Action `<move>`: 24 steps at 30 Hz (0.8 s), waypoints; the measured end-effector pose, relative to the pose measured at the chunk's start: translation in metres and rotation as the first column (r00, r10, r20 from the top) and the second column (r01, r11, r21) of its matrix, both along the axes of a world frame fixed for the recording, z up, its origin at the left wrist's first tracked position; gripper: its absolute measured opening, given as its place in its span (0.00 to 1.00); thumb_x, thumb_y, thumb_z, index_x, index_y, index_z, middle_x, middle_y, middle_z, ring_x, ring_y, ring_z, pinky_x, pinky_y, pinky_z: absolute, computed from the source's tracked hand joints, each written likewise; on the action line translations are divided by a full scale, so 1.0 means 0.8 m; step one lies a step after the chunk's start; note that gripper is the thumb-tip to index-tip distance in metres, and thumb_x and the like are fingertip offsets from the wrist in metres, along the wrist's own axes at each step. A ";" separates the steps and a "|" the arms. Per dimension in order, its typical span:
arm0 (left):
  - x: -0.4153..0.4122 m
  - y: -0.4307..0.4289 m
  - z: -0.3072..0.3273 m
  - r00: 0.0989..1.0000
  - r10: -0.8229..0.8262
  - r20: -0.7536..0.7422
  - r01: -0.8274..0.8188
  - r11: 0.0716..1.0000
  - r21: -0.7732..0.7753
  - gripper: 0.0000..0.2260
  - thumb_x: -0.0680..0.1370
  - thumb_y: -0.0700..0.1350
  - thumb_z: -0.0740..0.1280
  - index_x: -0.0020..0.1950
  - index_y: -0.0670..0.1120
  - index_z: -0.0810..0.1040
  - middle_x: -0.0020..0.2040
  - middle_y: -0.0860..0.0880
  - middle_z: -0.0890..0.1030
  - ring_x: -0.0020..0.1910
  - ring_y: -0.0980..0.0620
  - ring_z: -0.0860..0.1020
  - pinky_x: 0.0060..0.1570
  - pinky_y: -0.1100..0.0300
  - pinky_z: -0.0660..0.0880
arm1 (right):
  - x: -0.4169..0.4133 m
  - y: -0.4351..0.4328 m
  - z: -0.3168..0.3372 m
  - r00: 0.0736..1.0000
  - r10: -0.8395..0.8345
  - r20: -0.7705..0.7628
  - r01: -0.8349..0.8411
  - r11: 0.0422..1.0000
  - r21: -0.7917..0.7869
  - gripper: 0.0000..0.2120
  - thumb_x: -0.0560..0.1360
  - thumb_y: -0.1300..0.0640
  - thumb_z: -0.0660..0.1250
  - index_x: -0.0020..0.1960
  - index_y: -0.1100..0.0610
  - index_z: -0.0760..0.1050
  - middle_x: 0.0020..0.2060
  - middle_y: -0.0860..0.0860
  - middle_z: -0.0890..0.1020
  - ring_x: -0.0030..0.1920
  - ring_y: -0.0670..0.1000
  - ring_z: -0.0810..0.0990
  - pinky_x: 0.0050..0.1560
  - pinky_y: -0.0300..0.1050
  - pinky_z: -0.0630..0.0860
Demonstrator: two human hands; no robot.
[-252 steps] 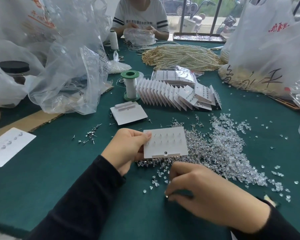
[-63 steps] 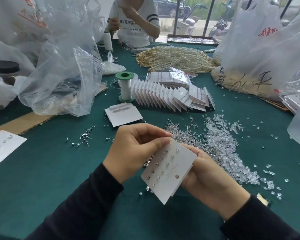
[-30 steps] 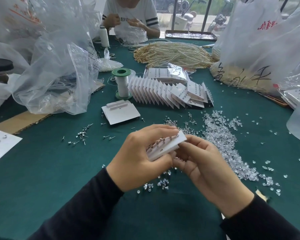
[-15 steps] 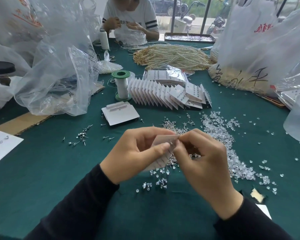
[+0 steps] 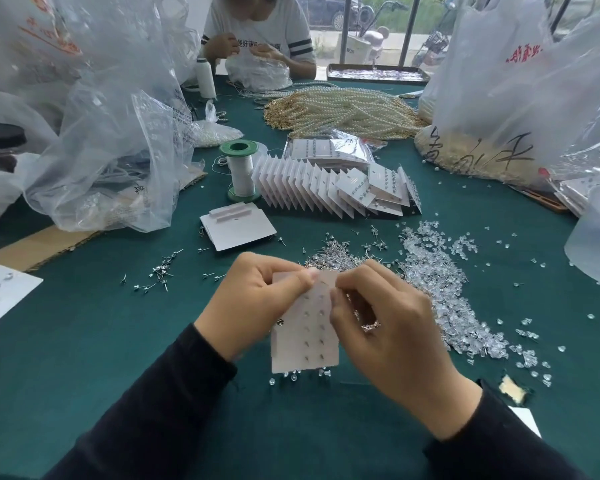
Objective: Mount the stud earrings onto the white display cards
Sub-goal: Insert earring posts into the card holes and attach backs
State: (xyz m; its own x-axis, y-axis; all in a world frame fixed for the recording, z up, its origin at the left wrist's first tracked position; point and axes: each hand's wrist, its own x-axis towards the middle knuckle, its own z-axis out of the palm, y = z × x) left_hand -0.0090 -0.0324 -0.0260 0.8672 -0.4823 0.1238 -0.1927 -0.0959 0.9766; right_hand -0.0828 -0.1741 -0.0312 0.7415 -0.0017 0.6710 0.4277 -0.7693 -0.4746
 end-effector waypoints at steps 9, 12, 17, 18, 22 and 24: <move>0.019 0.009 -0.004 0.927 0.356 -0.120 -0.357 0.934 0.008 0.15 0.72 0.41 0.67 0.32 0.31 0.75 0.32 0.40 0.77 0.30 0.47 0.75 0.36 0.56 0.70 | -0.006 -0.020 -0.003 0.780 0.253 -0.573 -0.349 0.935 -0.063 0.04 0.72 0.57 0.68 0.45 0.50 0.80 0.36 0.39 0.72 0.38 0.40 0.72 0.38 0.30 0.67; 0.021 0.012 0.000 0.904 0.419 -0.078 -0.421 0.907 -0.001 0.19 0.67 0.46 0.66 0.33 0.28 0.73 0.32 0.40 0.76 0.31 0.47 0.72 0.36 0.55 0.68 | -0.007 -0.011 -0.007 0.765 0.249 -0.595 -0.384 0.917 -0.110 0.05 0.72 0.55 0.67 0.46 0.48 0.80 0.37 0.38 0.69 0.36 0.39 0.70 0.38 0.33 0.67; 0.019 0.011 0.003 0.893 0.451 -0.014 -0.450 0.893 0.023 0.15 0.64 0.48 0.64 0.30 0.35 0.76 0.29 0.42 0.76 0.29 0.48 0.72 0.31 0.58 0.70 | -0.007 -0.003 -0.010 0.792 0.172 -0.586 -0.345 0.918 -0.196 0.03 0.72 0.54 0.66 0.45 0.49 0.78 0.38 0.40 0.69 0.38 0.42 0.69 0.40 0.37 0.67; 0.018 0.011 0.004 0.897 0.443 -0.005 -0.442 0.896 0.028 0.15 0.65 0.48 0.64 0.30 0.34 0.75 0.29 0.43 0.75 0.29 0.48 0.72 0.30 0.59 0.69 | -0.007 -0.001 -0.010 0.790 0.169 -0.590 -0.342 0.920 -0.194 0.03 0.72 0.55 0.65 0.45 0.50 0.78 0.38 0.40 0.69 0.39 0.43 0.71 0.42 0.38 0.68; 0.019 0.013 0.003 0.907 0.420 -0.020 -0.420 0.907 0.008 0.20 0.65 0.48 0.64 0.33 0.29 0.73 0.31 0.43 0.74 0.31 0.48 0.70 0.33 0.57 0.68 | -0.008 -0.005 -0.003 0.786 0.210 -0.581 -0.312 0.947 -0.081 0.05 0.73 0.58 0.65 0.42 0.49 0.73 0.37 0.39 0.70 0.38 0.39 0.70 0.40 0.30 0.65; 0.021 0.015 0.003 0.909 0.414 -0.049 -0.415 0.910 -0.015 0.21 0.64 0.48 0.63 0.32 0.26 0.71 0.35 0.43 0.71 0.33 0.47 0.68 0.36 0.55 0.65 | -0.009 -0.012 0.001 0.799 0.210 -0.563 -0.257 0.966 -0.004 0.07 0.73 0.59 0.66 0.41 0.48 0.72 0.35 0.41 0.75 0.37 0.41 0.73 0.38 0.30 0.67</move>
